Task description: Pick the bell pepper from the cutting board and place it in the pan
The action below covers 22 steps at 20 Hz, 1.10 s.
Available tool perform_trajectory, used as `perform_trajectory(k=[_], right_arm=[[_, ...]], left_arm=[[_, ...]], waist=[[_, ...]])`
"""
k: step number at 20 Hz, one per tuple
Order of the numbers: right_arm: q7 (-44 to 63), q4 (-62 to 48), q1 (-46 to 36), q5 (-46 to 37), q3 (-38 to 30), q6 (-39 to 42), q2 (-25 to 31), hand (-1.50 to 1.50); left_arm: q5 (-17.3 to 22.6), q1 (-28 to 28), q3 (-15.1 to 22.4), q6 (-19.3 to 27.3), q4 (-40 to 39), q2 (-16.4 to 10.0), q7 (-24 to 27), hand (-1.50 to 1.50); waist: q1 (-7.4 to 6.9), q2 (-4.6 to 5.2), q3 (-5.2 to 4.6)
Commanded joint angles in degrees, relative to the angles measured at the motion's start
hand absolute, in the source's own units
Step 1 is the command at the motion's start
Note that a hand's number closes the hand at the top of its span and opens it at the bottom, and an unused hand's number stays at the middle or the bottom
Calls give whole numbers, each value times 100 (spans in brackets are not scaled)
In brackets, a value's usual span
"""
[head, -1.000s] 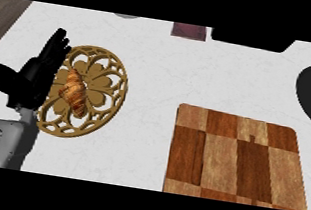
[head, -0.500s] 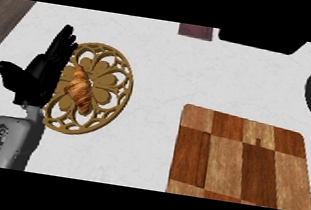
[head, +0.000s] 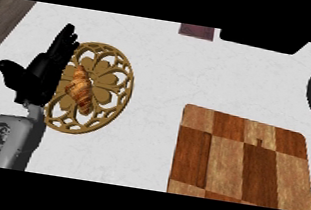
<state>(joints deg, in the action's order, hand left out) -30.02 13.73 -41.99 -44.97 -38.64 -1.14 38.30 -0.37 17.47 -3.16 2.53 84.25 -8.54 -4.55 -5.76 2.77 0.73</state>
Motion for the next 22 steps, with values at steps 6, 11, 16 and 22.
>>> perform_trajectory(k=[6, 11, 16, 22], right_arm=[[-981, -177, -42, 1040, -1011, 489, 330, -150], [-1251, -515, 281, 1392, -1286, 1825, 802, -150], [-1828, -567, 741, 1565, -1356, 3056, 1156, -150], [-2420, -394, 1600, 1775, -1364, 3849, 1517, -150]], left_arm=[[1, -106, -114, 2, -50, -92, 57, 0], [-31, -206, -127, 89, -31, -44, 43, 0], [176, -132, -423, -130, -234, -335, -14, 0], [65, -448, -337, 55, -10, -173, 0, 0]], waist=[[211, -68, 0], [340, -138, -20], [421, -162, -29], [543, -242, -43]])
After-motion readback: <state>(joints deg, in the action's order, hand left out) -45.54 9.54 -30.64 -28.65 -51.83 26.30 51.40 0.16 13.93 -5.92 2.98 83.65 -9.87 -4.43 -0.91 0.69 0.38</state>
